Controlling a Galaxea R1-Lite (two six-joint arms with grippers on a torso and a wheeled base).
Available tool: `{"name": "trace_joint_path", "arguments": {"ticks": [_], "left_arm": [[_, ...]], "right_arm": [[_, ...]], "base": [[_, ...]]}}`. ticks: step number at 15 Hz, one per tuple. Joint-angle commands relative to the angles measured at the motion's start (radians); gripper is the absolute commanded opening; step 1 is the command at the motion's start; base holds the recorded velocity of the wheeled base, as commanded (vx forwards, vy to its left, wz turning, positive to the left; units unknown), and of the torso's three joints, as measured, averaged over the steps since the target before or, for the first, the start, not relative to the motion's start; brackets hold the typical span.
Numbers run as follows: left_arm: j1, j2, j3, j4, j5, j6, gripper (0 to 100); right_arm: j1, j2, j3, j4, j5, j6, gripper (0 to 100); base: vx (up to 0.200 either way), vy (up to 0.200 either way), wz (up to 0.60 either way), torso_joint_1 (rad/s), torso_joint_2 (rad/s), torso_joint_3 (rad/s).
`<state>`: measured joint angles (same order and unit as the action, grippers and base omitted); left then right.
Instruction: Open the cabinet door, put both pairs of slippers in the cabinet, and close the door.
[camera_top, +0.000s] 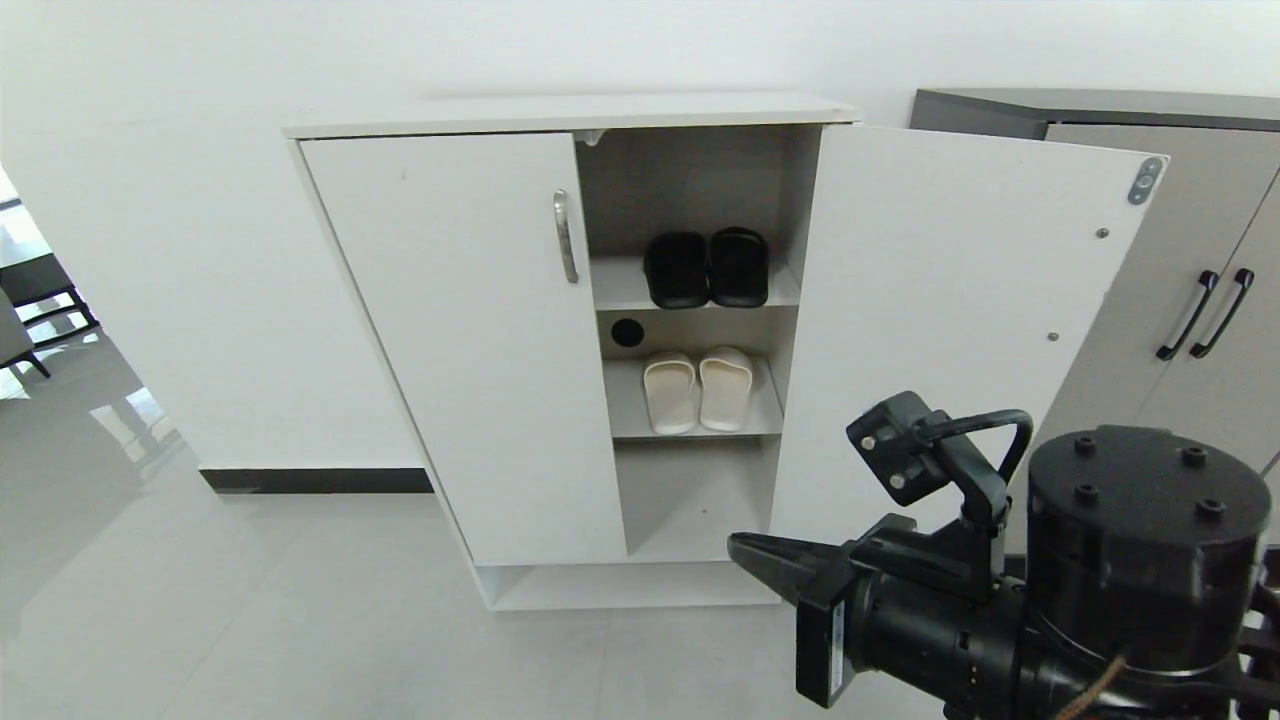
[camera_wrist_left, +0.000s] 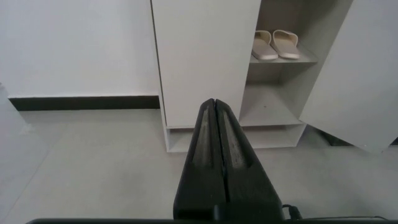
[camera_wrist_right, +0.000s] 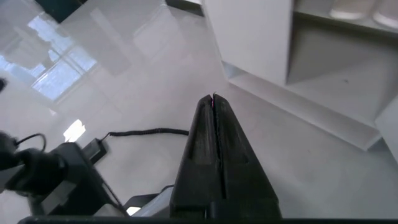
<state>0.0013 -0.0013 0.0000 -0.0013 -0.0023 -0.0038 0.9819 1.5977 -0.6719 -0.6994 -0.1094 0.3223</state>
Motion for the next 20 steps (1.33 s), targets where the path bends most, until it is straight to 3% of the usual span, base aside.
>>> {"name": "trace_joint_path", "arguments": {"ticks": [1,6,20], "left_arm": [[0.000,0.001,0.000,0.000,0.001,-0.001,0],[-0.001,0.001,0.000,0.000,0.001,-0.004,0],[0.000,0.001,0.000,0.000,-0.001,-0.004,0]], "right_arm": [[0.000,0.007,0.000,0.004,-0.001,-0.002,0],[0.000,0.028,-0.002,0.004,-0.003,-0.003,0],[0.001,0.042,-0.002,0.004,-0.003,-0.003,0]], "base": [[0.000,0.000,0.00,0.000,0.00,0.000],[0.000,0.000,0.00,0.053,-0.19,-0.197],[0.000,0.000,0.00,0.185,-0.49,-0.289]]}}
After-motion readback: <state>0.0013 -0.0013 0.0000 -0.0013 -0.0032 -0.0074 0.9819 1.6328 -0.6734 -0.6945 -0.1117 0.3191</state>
